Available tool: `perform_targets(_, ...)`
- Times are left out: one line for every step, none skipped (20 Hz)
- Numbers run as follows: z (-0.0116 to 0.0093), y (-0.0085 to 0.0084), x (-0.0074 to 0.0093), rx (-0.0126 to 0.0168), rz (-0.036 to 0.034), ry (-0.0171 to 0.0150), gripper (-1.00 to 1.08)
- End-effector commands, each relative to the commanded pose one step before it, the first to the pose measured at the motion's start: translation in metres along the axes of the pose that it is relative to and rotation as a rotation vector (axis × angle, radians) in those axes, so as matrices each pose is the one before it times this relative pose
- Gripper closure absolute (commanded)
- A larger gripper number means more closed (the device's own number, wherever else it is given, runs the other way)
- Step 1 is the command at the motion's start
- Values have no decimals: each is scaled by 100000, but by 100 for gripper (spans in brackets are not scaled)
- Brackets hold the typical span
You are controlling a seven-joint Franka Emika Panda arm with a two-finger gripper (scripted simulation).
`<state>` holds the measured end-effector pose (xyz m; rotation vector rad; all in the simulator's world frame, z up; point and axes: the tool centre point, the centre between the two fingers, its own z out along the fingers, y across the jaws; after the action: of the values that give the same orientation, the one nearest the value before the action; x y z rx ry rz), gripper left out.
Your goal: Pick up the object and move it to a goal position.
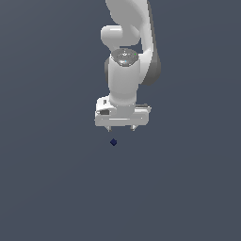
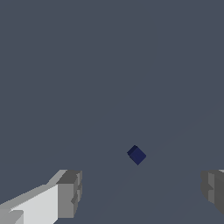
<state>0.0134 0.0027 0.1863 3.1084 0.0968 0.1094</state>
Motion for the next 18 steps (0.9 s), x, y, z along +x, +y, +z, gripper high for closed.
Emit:
perform_targets(-4, -16, -12, 9, -214, 22, -92)
perform_targets(-17, 21, 6, -24, -43, -4, -92)
perform_targets(-25, 1, 6, -16, -137, 13, -92)
perform_targets(3, -6, -1, 0, 0, 0, -92)
perform_targets(30, 8, -8, 26, 180, -14, -92)
perform_targets(57, -2, -12, 34, 328, -32, -92)
perform_targets(85, 16, -18, 50, 514, -51, -92)
perform_targets(111, 20, -24, 63, 679, -68, -92)
perform_targets(139, 27, -29, 76, 849, -86, -92)
perform_targets(166, 35, -35, 88, 1020, -104, -92)
perform_targets(192, 42, -41, 99, 1184, -122, -92)
perform_targets(217, 48, -46, 108, 1341, -138, -92)
perform_targets(242, 55, -51, 117, 1497, -155, -92)
perform_targets(268, 61, -57, 124, 1662, -172, -92)
perform_targets(293, 68, -62, 129, 1817, -189, -92)
perform_targets(317, 78, -67, 131, 1974, -206, -92)
perform_targets(343, 88, -72, 132, 2143, -224, -92)
perform_targets(368, 99, -76, 130, 2310, -242, -92)
